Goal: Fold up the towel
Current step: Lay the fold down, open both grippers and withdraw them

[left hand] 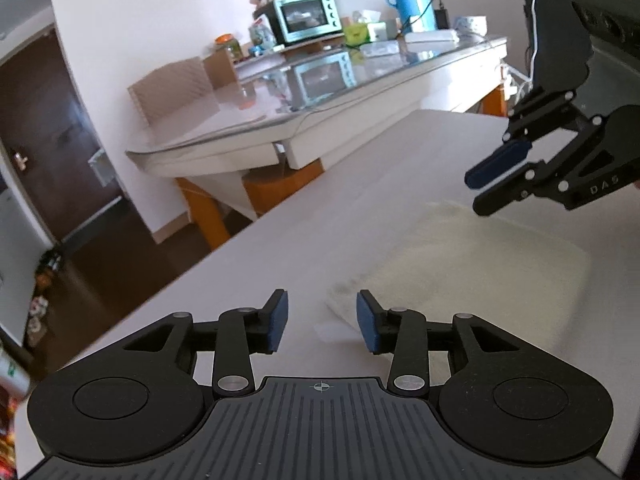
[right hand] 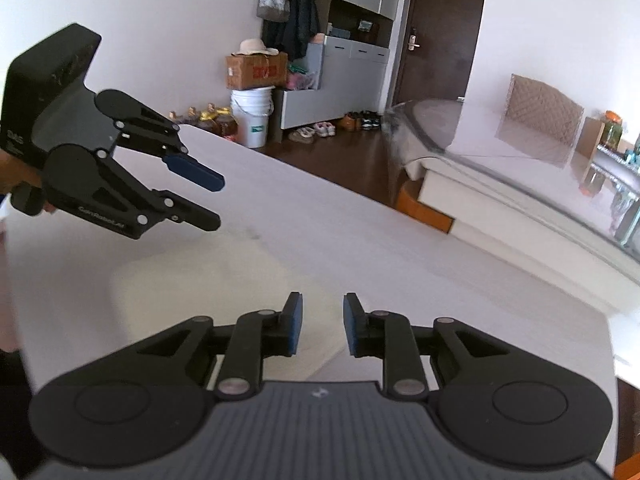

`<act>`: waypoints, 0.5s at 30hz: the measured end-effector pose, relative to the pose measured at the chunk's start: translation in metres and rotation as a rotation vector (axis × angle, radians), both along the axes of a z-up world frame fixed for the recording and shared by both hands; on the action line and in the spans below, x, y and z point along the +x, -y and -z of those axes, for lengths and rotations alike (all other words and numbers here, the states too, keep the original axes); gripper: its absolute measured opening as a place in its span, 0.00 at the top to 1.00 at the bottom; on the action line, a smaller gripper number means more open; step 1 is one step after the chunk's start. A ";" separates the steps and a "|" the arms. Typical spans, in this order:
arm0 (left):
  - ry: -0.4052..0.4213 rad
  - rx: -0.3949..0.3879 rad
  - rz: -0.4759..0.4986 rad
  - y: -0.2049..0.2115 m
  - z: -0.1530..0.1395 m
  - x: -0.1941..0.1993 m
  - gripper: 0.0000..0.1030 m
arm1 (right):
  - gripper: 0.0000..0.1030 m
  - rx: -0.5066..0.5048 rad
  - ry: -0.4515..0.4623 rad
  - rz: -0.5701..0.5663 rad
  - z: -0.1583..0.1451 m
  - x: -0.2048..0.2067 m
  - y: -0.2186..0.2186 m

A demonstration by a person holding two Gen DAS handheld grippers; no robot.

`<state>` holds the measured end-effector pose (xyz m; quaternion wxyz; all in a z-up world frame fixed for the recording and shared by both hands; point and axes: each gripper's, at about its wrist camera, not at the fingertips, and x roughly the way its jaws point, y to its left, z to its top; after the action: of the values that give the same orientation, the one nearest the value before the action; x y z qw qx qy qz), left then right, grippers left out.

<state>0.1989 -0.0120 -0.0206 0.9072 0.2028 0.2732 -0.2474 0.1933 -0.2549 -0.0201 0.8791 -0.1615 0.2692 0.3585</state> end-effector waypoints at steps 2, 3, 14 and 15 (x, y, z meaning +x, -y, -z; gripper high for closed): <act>-0.007 -0.008 0.012 0.000 0.001 -0.012 0.59 | 0.76 0.008 -0.013 -0.003 0.000 -0.014 0.000; -0.015 -0.013 0.024 0.002 0.002 -0.026 0.59 | 0.76 0.012 -0.022 -0.004 0.001 -0.021 0.000; 0.007 -0.008 -0.037 0.017 0.016 -0.063 0.55 | 0.76 0.020 -0.042 0.047 0.009 -0.053 -0.008; 0.002 -0.023 -0.049 0.016 0.015 -0.066 0.54 | 0.76 0.028 -0.049 0.049 0.008 -0.054 -0.007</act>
<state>0.1329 -0.0282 -0.0359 0.9156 0.1858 0.2744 -0.2279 0.1397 -0.2476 -0.0280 0.8829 -0.1337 0.2896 0.3445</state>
